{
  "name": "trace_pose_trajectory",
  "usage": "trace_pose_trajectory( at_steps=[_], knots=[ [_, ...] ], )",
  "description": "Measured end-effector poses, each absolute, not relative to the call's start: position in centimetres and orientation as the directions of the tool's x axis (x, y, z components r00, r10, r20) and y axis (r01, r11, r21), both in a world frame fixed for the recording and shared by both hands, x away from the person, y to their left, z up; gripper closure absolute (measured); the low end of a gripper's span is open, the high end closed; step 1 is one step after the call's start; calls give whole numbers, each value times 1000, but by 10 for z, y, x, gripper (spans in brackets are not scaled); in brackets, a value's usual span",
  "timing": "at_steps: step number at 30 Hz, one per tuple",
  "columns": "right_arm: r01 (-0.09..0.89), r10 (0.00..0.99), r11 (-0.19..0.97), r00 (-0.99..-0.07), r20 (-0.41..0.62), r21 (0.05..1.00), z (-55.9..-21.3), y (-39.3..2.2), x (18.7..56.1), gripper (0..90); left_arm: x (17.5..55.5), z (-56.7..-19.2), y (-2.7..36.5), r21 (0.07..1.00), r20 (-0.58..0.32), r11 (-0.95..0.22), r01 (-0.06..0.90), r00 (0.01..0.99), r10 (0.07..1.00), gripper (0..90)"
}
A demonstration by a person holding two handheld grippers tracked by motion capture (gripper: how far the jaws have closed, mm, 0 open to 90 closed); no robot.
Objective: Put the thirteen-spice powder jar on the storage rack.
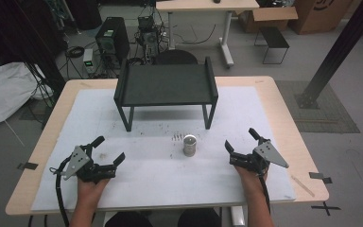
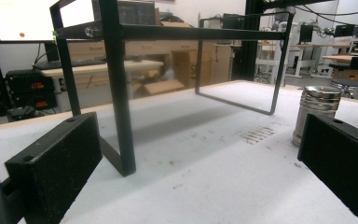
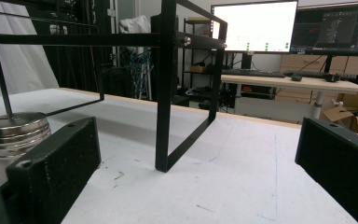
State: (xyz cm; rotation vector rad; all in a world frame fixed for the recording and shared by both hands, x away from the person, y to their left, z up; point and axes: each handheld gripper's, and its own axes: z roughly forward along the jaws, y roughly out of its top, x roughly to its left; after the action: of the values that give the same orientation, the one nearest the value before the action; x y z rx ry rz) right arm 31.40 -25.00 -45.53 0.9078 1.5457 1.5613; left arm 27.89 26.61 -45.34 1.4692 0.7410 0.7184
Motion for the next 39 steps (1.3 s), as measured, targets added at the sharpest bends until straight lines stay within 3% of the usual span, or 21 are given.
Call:
trace_pose_trajectory(
  at_steps=[23,39],
  knots=[
    [-26,877,-3,-480,-10,1000,-455,-251,314,0,279,-453,266,1000,-3,-14,24,596,803,2],
    [47,852,-27,-521,47,999,-447,-247,320,0,279,-453,266,1000,-3,-12,22,595,804,2]
  ],
)
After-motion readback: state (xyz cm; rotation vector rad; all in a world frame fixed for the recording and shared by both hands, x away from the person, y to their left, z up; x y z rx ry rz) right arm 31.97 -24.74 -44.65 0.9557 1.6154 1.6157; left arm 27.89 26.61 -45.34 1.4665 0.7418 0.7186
